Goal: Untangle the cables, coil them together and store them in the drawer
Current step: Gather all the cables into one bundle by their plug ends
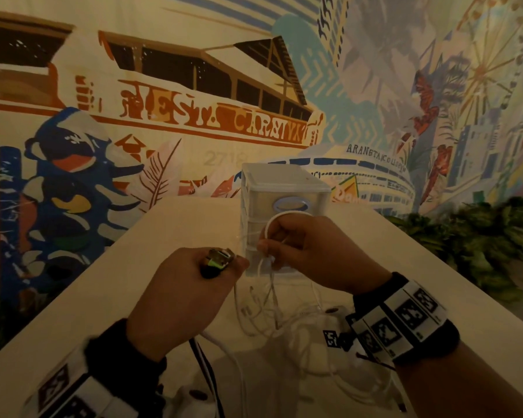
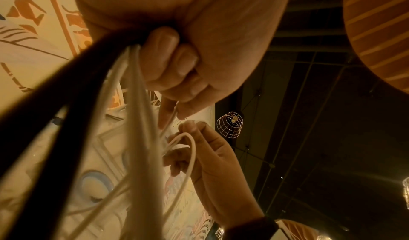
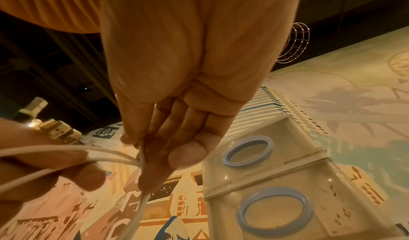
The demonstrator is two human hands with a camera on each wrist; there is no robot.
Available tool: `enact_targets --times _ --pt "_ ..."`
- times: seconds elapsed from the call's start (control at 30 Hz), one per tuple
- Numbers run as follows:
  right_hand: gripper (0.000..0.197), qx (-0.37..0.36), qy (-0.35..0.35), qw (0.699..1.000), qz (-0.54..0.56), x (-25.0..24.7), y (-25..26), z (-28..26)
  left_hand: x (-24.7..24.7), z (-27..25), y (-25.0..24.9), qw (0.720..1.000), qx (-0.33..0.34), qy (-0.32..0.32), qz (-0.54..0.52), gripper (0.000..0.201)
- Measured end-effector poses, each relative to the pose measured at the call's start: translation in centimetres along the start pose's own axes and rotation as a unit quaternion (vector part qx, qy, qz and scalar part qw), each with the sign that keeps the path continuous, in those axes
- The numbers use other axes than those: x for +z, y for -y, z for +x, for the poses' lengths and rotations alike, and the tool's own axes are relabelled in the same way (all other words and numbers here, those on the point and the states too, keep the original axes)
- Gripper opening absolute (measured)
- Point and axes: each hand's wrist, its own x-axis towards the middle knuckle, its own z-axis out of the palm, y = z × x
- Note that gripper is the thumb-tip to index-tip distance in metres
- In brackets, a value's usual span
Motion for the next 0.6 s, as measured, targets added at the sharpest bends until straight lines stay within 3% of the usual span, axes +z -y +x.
enact_targets --times 0.17,0.23,0.4,0.6 --pt "0.019 -0.019 0.011 0.998 -0.052 0.31 0.51 0.00 0.33 -0.19 -0.09 0.998 -0.004 0.070 0.006 0.042" --pt "0.018 -0.015 0.010 0.999 -0.042 0.45 0.67 -0.06 0.18 -0.34 -0.51 0.997 -0.012 0.077 0.007 0.030" --pt "0.015 -0.018 -0.010 0.999 0.031 0.55 0.46 -0.21 -0.09 -0.38 -0.57 0.996 -0.007 0.090 0.002 0.023" --pt "0.011 0.004 -0.017 0.971 0.236 -0.20 0.21 -0.12 -0.11 -0.16 0.01 0.997 -0.002 0.068 0.024 0.025"
